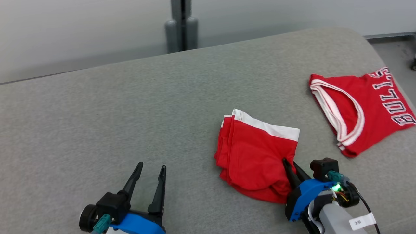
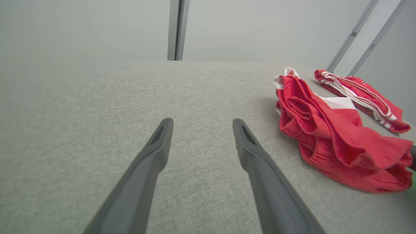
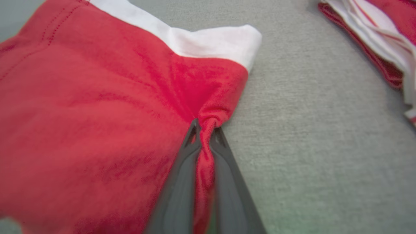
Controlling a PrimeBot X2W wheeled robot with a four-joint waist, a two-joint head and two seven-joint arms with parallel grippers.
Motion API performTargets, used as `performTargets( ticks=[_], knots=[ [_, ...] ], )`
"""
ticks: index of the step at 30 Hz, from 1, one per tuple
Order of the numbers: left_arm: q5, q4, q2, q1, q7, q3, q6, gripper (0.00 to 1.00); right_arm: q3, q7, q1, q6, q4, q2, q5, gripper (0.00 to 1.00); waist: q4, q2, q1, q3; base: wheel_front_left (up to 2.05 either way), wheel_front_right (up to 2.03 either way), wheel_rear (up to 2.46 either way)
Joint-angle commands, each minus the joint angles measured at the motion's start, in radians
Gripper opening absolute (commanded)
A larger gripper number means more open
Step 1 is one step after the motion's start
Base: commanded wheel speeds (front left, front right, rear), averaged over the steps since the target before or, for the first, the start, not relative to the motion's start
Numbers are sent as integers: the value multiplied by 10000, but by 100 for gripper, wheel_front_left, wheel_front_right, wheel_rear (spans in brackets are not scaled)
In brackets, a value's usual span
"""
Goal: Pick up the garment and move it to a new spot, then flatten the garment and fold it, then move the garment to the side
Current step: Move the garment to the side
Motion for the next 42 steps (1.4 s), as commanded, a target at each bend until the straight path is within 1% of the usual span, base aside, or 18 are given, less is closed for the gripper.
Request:
performTargets(
  ticks=[1,7,11,14,18,21,23,26,28,32,36,40,42],
  knots=[
    [29,-77,18,-172,-21,-148,27,100,-102,94,348,-26,27,-129,-114,0,-667,0,0,-381,0,0,0],
    [-12,-280,162,-344,-21,-840,27,100,-13,60,588,-25,-399,-108,-19,0,-1878,0,0,-252,0,0,0],
    [-119,-364,257,-346,-21,-1234,27,100,82,51,683,-17,-616,-93,116,0,-2483,0,0,-96,0,0,0],
    [-178,-482,341,-385,-19,-1383,27,100,160,50,732,-19,-722,-96,148,0,-2798,0,0,60,0,0,0],
    [-158,-489,519,-462,-19,-1574,27,100,117,50,619,-17,-921,-86,-27,0,-2965,0,0,281,0,0,0],
    [-171,-465,678,-499,-21,-1737,28,100,-101,50,268,-17,-1141,-88,-470,0,-2922,0,0,445,0,0,0],
    [-234,-440,783,-478,-21,-1709,28,100,-375,48,-58,-17,-1270,-91,-982,0,-2821,0,0,569,0,0,0],
    [-279,-463,926,-469,-21,-1470,28,100,-1067,137,-656,-19,-1428,-94,-1935,0,-2602,0,0,760,0,0,0],
    [-297,-496,981,-473,-21,-1327,28,100,-1639,467,-1056,-19,-1564,-150,-2612,0,-2397,0,0,891,0,0,0],
    [-295,-602,1247,-603,-19,-1156,26,100,-2717,1375,-1748,-19,-2023,-711,-3867,0,-1937,0,0,1189,0,0,0],
    [-346,-663,1437,-754,-21,-931,26,100,-3827,2226,-2143,-19,-2649,-1415,-4875,0,-1413,0,0,1495,0,0,0],
    [-344,-766,1604,-916,-21,-754,26,100,-4886,2976,-2300,-19,-3474,-1825,-5785,0,-983,0,0,1858,0,0,0],
    [-364,-828,1683,-1039,-19,-810,26,100,-5429,3304,-2314,-19,-3835,-1868,-6128,0,-783,0,0,2053,0,0,0]
  ],
)
